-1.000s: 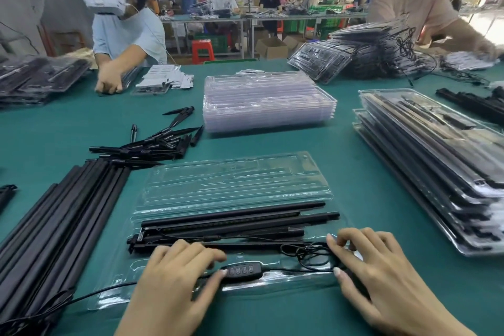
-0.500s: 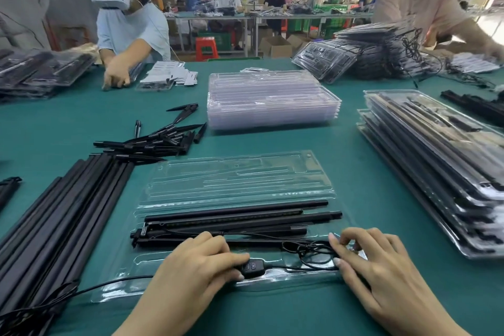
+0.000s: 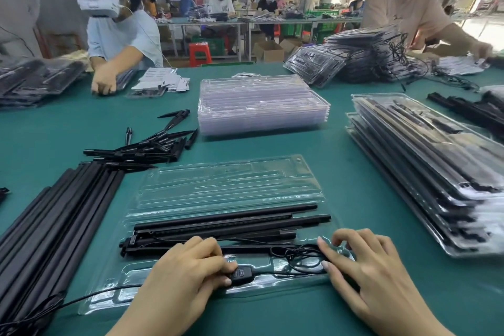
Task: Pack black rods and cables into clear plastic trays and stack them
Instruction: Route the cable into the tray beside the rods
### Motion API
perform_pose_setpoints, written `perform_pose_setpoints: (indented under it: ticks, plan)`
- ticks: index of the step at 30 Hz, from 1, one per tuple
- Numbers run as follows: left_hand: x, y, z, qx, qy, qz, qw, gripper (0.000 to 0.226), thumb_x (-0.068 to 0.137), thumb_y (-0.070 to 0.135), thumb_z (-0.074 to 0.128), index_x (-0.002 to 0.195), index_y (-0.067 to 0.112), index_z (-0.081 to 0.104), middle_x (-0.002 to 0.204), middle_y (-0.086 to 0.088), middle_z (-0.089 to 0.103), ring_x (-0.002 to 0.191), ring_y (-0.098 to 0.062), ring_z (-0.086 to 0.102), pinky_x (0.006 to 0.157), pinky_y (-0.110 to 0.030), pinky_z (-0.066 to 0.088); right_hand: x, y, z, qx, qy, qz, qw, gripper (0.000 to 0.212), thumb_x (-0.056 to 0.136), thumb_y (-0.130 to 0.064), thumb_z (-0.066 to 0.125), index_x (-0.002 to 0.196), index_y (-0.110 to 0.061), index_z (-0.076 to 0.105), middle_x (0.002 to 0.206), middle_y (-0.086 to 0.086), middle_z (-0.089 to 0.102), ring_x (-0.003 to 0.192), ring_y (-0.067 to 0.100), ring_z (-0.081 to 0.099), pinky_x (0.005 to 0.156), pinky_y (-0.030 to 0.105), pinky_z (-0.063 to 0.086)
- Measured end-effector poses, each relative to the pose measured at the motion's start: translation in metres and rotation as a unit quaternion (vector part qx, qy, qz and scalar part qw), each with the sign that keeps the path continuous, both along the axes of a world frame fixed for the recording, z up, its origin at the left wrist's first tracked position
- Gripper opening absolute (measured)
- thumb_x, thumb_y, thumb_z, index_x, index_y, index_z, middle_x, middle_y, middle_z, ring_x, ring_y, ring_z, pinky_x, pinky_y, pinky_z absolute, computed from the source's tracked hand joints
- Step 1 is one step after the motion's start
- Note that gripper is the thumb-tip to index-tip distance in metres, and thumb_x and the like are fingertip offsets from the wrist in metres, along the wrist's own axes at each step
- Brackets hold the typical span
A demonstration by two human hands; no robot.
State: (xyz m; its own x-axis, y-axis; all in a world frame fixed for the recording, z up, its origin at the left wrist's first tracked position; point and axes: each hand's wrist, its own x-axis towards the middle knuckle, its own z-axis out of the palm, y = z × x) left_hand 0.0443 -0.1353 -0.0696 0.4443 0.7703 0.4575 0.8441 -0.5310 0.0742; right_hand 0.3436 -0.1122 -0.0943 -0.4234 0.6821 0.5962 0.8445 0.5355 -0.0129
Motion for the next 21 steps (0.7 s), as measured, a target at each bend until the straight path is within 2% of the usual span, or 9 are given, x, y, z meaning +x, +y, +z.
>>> perform_pose_setpoints:
  ticks: [2,5,7,9,13,15,17,19,21]
  plan:
    - [0.003,0.0,0.005,-0.009,0.007,0.008,1.0,0.03,0.083,0.045,0.043,0.084,0.037,0.072,0.084,0.019,0.059,0.077,0.002,0.048,0.066,-0.018,0.036,-0.001,0.0,-0.001,0.003,0.001,0.005,1.0,0.058,0.1,-0.045,0.024,0.101,-0.018,0.076,0.091,-0.002,0.062,0.084,0.013,0.047,0.076,0.032,0.033]
    - [0.025,-0.001,0.011,-0.011,0.0,0.012,1.0,0.04,0.084,0.04,0.041,0.106,0.03,0.072,0.106,0.014,0.067,0.095,-0.007,0.065,0.08,-0.023,0.046,-0.002,0.001,-0.001,0.008,-0.003,0.006,1.0,0.058,0.1,-0.044,0.025,0.1,-0.017,0.076,0.091,-0.001,0.062,0.084,0.014,0.047,0.076,0.032,0.033]
    - [0.053,0.0,0.009,-0.005,0.023,-0.004,1.0,0.046,0.085,0.042,0.038,0.114,0.026,0.07,0.118,0.01,0.067,0.107,-0.009,0.065,0.082,-0.024,0.054,-0.002,0.001,-0.001,0.015,-0.005,0.003,1.0,0.058,0.1,-0.044,0.025,0.1,-0.017,0.076,0.09,-0.001,0.063,0.084,0.014,0.047,0.075,0.032,0.033]
    - [0.08,0.0,0.005,-0.025,0.063,-0.024,0.997,0.05,0.086,0.046,0.033,0.117,0.029,0.069,0.125,0.012,0.063,0.114,-0.007,0.06,0.085,-0.028,0.055,-0.001,0.001,-0.002,0.026,-0.01,0.002,1.0,0.057,0.1,-0.044,0.026,0.1,-0.017,0.076,0.09,-0.001,0.063,0.085,0.015,0.047,0.074,0.033,0.034]
    - [0.096,0.002,-0.003,-0.07,0.117,-0.033,0.99,0.051,0.086,0.051,0.028,0.114,0.036,0.069,0.125,0.016,0.062,0.116,-0.003,0.058,0.087,-0.027,0.054,-0.002,0.001,0.0,0.014,-0.02,0.003,1.0,0.057,0.1,-0.042,0.025,0.102,-0.017,0.076,0.093,0.0,0.064,0.088,0.016,0.047,0.076,0.033,0.034]
    - [0.094,0.002,-0.007,-0.069,0.146,-0.057,0.985,0.047,0.083,0.058,0.039,0.115,0.039,0.067,0.126,0.018,0.06,0.117,-0.002,0.057,0.089,-0.027,0.053,-0.001,0.0,0.0,-0.022,-0.017,0.013,1.0,0.056,0.1,-0.043,0.025,0.103,-0.019,0.075,0.098,-0.002,0.063,0.092,0.013,0.046,0.078,0.032,0.033]
    - [0.092,0.003,-0.01,-0.073,0.158,-0.071,0.982,0.049,0.074,0.066,0.056,0.114,0.041,0.068,0.125,0.02,0.061,0.116,-0.001,0.057,0.09,-0.026,0.053,0.002,0.002,0.003,-0.112,0.068,0.031,0.991,0.046,0.1,-0.044,0.031,0.105,-0.027,0.074,0.109,-0.009,0.059,0.101,0.005,0.045,0.087,0.027,0.032]
    - [0.092,0.003,-0.01,-0.069,0.155,-0.07,0.983,0.054,0.065,0.069,0.063,0.111,0.041,0.069,0.121,0.021,0.062,0.114,0.001,0.058,0.088,-0.024,0.053,0.004,0.013,0.012,-0.239,0.213,0.04,0.947,0.028,0.1,-0.037,0.043,0.113,-0.035,0.068,0.121,-0.014,0.053,0.114,-0.002,0.042,0.098,0.013,0.028]
    - [0.092,0.004,-0.008,-0.064,0.15,-0.064,0.984,0.056,0.063,0.07,0.065,0.111,0.042,0.069,0.121,0.021,0.062,0.113,0.002,0.059,0.088,-0.023,0.053,0.004,0.036,0.021,-0.287,0.313,0.032,0.905,0.032,0.096,-0.028,0.048,0.125,-0.04,0.051,0.13,-0.015,0.048,0.123,-0.005,0.04,0.101,0.005,0.024]
